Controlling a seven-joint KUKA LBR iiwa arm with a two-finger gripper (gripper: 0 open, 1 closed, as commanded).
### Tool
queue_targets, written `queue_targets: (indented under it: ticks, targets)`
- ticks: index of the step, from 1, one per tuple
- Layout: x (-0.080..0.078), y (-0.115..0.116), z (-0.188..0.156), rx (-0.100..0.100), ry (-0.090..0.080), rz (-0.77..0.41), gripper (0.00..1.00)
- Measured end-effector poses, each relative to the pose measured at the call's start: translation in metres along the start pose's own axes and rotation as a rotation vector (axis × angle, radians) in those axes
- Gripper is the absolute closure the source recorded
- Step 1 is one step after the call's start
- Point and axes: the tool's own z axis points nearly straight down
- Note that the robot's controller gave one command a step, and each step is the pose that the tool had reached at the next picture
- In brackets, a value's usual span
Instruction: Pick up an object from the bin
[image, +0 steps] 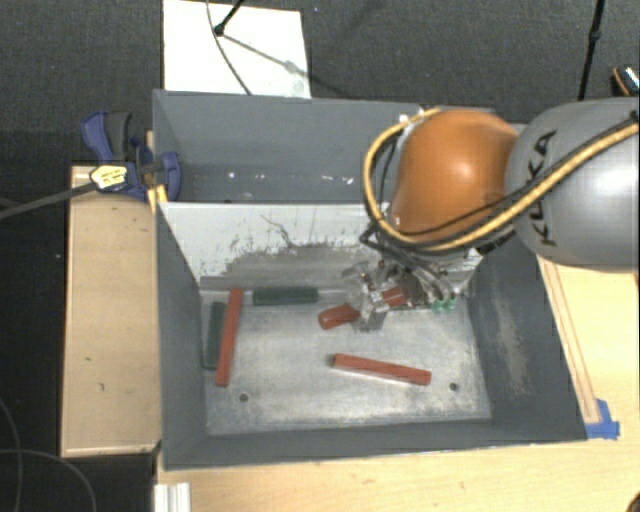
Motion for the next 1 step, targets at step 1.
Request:
queue_targets:
  ticks: [1]
  targets:
    - [-0.032, 0.0177, -0.0375, -0.003, 0.002, -0.342, 1.0]
